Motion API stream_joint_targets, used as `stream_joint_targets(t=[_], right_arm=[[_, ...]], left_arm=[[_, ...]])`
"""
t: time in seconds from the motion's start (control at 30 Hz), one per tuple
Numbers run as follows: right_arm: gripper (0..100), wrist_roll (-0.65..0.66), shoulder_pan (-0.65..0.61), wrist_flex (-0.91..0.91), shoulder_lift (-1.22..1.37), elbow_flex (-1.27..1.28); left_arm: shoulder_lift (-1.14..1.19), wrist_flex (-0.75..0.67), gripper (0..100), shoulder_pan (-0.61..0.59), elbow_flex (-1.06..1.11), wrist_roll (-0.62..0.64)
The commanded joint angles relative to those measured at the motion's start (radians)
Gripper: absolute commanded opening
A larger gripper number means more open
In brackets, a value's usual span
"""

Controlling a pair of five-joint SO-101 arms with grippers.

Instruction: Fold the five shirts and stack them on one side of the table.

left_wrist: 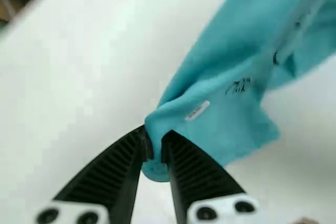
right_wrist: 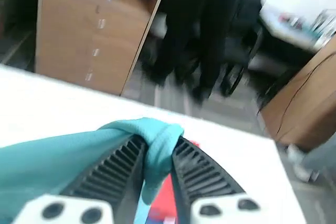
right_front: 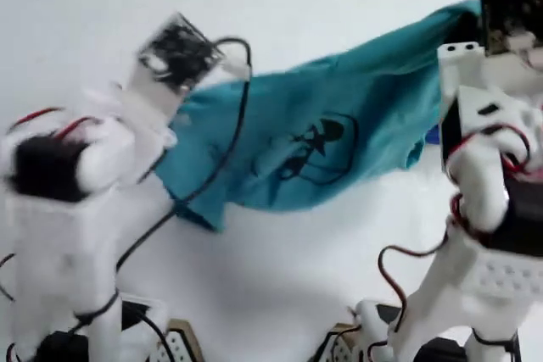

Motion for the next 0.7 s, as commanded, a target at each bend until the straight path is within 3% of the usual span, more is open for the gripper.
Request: stream_joint_targets(t=[0.0,0.3,0.5,0.67], right_arm=[[1.8,0.008,0.007,0.007,-0.031,0.114],[1.8,0.009,0.007,0.007,-0.033,0.376],[1.8,0.009,0.008,0.001,-0.033,0.512],[1.8,0.009,0.010,0.001,-0.033,0.574]], left_arm=[[-0.006,-0.066,3,0.003,0.280,-0.006],[-0.005,-0.129,3,0.009,0.573,-0.005],[-0.005,-0.397,4,0.003,0.840,-0.035],[-0.003,-0.522,17,0.000,0.926,-0.043]])
